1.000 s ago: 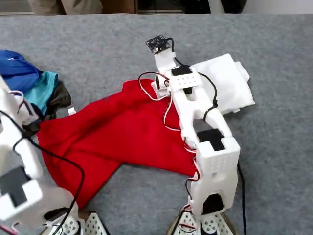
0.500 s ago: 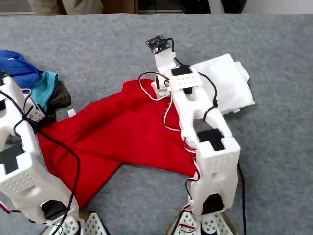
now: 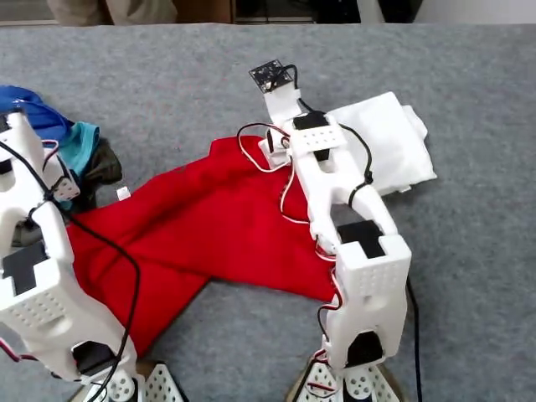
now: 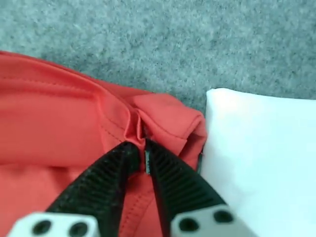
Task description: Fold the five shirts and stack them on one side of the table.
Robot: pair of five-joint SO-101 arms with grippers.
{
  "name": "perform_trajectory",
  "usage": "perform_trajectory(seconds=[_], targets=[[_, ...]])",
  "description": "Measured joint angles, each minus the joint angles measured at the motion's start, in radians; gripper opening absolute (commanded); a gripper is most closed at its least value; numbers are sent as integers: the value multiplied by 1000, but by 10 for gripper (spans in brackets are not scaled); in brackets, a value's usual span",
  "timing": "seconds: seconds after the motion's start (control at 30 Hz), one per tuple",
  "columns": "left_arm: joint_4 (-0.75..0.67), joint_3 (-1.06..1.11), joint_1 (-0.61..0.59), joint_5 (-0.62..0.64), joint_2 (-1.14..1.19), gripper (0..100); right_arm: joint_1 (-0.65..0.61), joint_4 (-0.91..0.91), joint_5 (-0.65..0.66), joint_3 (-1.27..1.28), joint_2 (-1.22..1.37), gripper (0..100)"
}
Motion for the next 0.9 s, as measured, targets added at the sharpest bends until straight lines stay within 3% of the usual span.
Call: perform_trajectory(seconds=[0.27, 0.9], targets=[[-69, 15, 2, -242, 72, 157, 0, 0, 0, 0, 0, 2], [-110, 21, -18, -259, 100, 157, 0, 0, 0, 0, 0, 2]])
